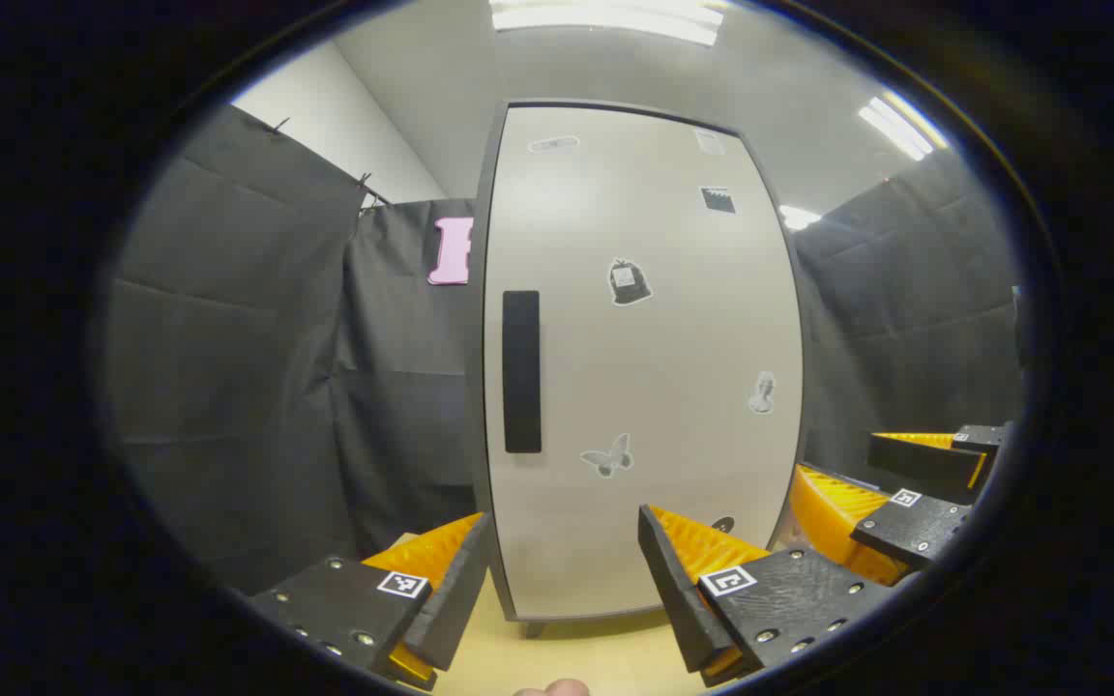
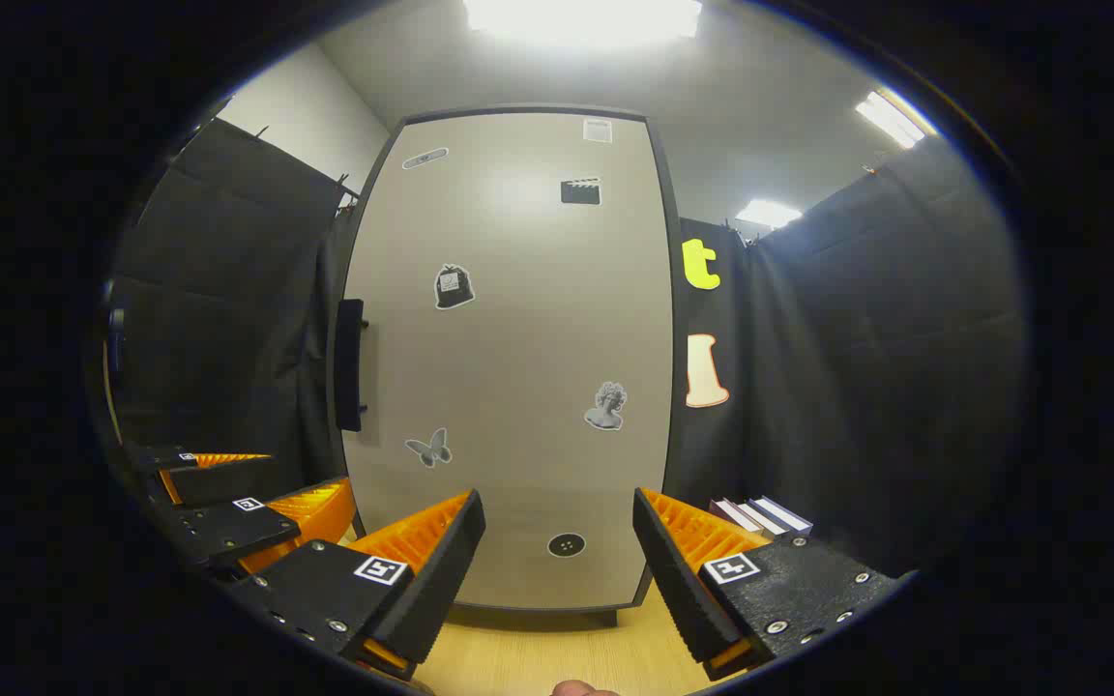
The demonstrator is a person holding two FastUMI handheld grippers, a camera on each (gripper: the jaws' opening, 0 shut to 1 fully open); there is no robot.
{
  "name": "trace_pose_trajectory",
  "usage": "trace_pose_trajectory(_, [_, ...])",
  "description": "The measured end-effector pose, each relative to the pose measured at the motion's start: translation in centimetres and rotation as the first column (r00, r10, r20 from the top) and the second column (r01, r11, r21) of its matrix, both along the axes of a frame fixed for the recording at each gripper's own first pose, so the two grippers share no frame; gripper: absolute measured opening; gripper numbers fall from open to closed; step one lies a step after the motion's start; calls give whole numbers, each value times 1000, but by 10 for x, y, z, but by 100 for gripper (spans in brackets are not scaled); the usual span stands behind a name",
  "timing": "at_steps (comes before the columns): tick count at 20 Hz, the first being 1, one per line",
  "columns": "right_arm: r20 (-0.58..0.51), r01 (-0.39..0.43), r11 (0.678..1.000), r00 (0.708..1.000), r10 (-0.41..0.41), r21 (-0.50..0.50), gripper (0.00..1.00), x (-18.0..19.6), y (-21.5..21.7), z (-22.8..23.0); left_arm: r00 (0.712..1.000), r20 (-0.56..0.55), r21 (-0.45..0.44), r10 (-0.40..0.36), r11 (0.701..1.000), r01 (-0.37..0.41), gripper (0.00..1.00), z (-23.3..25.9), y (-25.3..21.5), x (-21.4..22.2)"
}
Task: Open the cabinet door with the right hand, grasp the bottle in the cabinet with the left hand and place it on the coaster, then close the cabinet door with the right hand.
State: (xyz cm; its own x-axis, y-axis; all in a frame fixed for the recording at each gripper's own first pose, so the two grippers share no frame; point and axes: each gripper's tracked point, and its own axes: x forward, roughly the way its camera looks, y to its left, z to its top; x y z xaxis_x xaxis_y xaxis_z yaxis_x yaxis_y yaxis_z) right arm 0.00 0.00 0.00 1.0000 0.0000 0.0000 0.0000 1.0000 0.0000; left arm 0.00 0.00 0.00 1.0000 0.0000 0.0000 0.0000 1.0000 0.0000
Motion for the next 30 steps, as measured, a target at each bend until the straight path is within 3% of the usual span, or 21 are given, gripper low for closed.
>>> trace_pose_trajectory(2, [-5, -4, 1000, 1000, 4, -7, 95, 0, 1, -2, 1000, 4, -16, -2, 1000, 2, 86, 0, -4, -1])
trace_pose_trajectory(14, [-2, -10, 1000, 1000, 10, -11, 94, -1, 1, 2, 999, 20, -18, -36, 999, 36, 86, 5, -14, -7])
trace_pose_trajectory(30, [16, -24, 1000, 1000, 24, -20, 95, 6, 5, 14, 999, 31, 21, -8, 1000, 7, 86, 12, 10, -27])
